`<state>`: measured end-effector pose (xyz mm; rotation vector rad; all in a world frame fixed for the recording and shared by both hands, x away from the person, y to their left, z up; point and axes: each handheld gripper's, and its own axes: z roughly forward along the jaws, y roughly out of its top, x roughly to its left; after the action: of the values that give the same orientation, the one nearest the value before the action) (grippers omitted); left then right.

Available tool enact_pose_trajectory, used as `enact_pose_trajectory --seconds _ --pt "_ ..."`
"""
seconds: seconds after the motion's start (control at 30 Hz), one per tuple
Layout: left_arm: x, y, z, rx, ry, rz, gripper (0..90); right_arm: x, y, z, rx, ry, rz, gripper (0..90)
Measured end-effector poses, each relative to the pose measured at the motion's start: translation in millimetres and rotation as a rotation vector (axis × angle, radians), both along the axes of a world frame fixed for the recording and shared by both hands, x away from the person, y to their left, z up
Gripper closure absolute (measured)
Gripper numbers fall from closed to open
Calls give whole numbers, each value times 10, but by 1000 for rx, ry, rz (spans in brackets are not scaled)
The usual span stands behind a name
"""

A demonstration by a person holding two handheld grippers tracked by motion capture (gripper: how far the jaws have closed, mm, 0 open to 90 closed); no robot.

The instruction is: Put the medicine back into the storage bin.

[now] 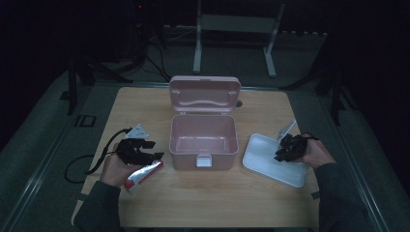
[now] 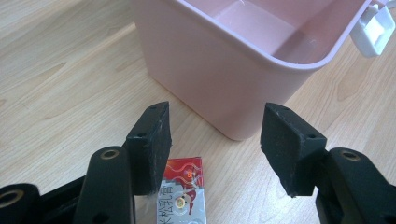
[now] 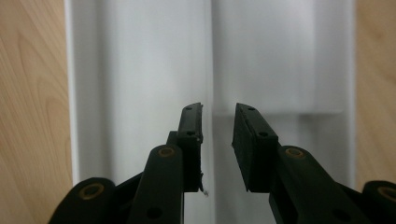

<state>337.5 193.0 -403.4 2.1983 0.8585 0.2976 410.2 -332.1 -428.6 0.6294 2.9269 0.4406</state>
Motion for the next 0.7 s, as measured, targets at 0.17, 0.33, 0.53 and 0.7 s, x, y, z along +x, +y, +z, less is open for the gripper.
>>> enact_pose_trajectory --seconds 0.17,0.33,0.53,0.7 --pt "-7 1 2 -4 -2 1 425 5 106 2 33 -39 9 708" --pt "-12 21 8 -5 -9 5 426 33 202 -10 89 -62 -2 683" --pt "-20 35 7 -12 -15 10 429 59 299 -57 186 -97 -23 649" --pt "-22 33 4 -7 -18 10 430 52 360 -110 268 -136 -59 636"
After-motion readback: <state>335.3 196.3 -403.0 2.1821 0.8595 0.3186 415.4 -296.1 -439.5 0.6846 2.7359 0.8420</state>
